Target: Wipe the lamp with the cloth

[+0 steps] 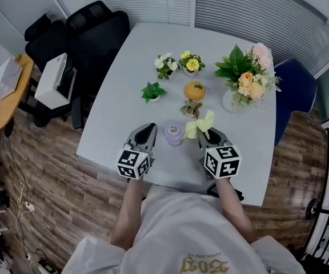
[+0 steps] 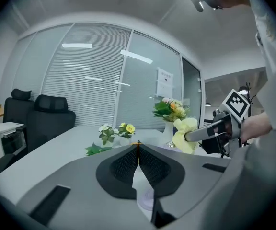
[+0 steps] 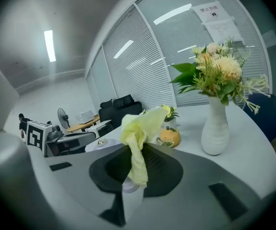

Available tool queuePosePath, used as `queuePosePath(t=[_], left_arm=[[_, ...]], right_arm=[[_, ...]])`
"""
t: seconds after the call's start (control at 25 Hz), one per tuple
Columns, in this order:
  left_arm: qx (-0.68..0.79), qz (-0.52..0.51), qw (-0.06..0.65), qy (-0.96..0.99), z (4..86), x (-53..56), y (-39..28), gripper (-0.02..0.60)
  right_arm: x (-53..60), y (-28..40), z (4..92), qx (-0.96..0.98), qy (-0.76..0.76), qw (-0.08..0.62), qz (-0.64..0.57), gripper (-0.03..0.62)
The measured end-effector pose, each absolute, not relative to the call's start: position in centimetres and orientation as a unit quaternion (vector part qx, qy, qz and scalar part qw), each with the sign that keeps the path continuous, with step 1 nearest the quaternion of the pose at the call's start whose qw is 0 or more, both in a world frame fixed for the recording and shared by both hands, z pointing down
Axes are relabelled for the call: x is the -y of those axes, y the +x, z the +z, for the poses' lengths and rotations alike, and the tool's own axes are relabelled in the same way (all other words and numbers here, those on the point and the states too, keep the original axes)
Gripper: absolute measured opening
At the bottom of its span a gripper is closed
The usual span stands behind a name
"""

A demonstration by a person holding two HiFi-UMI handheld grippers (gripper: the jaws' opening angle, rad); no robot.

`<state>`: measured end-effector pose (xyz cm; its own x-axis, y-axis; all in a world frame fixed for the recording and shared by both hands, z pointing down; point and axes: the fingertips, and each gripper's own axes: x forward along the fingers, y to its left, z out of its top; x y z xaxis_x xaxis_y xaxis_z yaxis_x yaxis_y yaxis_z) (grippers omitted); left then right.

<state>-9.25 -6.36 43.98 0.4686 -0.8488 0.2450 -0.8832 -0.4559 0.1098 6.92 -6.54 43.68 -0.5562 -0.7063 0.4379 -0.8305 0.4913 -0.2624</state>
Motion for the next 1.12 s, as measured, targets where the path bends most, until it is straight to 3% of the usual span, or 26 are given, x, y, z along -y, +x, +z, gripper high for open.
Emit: queuePosePath(t=[0.4, 1.12], left_arm=[[0.531, 0.057, 0.102, 0.839, 39.2, 7.5, -8.1, 0.002], [0.539, 0.062, 0.081, 0.836, 38.9, 8.5, -7.6, 0.003]], right_arm=[[7.7, 6.8, 39.5, 0.853, 0.478, 0.096, 0.183, 0.052], [7.7, 7.1, 39.7, 0.854, 0.477, 0.111, 0.174, 0.052]])
